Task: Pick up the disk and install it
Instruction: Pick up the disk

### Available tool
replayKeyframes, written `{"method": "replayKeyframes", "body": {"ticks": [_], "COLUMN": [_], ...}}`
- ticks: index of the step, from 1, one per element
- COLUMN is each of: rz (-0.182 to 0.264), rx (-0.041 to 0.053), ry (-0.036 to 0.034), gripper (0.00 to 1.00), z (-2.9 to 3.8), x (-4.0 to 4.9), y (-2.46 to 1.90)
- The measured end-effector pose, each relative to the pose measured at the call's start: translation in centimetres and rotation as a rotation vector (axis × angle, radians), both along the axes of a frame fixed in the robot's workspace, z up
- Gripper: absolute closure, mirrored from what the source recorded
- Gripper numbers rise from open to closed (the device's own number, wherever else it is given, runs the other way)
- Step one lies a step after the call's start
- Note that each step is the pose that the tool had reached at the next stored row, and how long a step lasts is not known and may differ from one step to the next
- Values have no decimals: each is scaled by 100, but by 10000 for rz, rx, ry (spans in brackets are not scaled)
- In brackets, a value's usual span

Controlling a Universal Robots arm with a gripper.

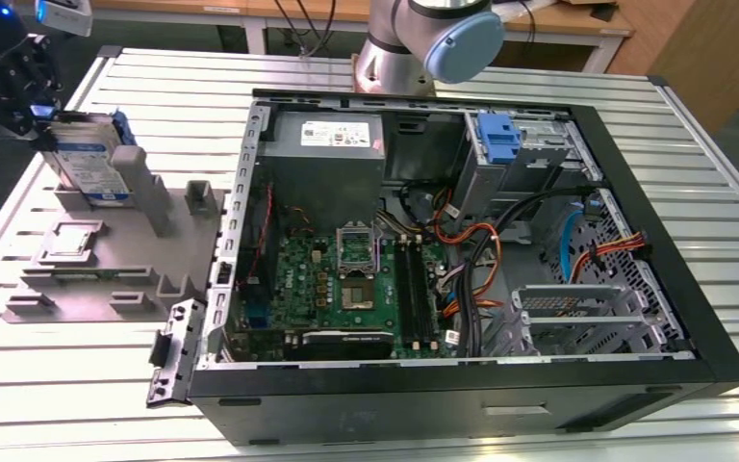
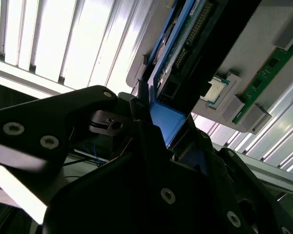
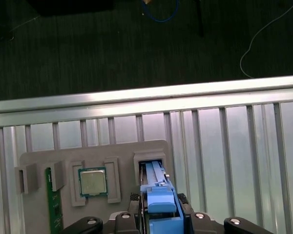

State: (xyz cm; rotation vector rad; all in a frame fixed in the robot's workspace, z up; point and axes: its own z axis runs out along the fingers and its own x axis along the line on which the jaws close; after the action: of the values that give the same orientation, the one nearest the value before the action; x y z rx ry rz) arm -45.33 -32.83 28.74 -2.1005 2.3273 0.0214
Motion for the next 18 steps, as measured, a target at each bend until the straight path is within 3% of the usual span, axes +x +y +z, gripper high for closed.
{"method": "replayKeyframes", "body": {"ticks": [1,2,18], "rz": [0,0,20], "rx": [2,1,2], "ry": [-1,-1,-2], "gripper": [56,62,63], "z": [0,0,-1], "x": [0,0,1], "y": [0,0,1]}}
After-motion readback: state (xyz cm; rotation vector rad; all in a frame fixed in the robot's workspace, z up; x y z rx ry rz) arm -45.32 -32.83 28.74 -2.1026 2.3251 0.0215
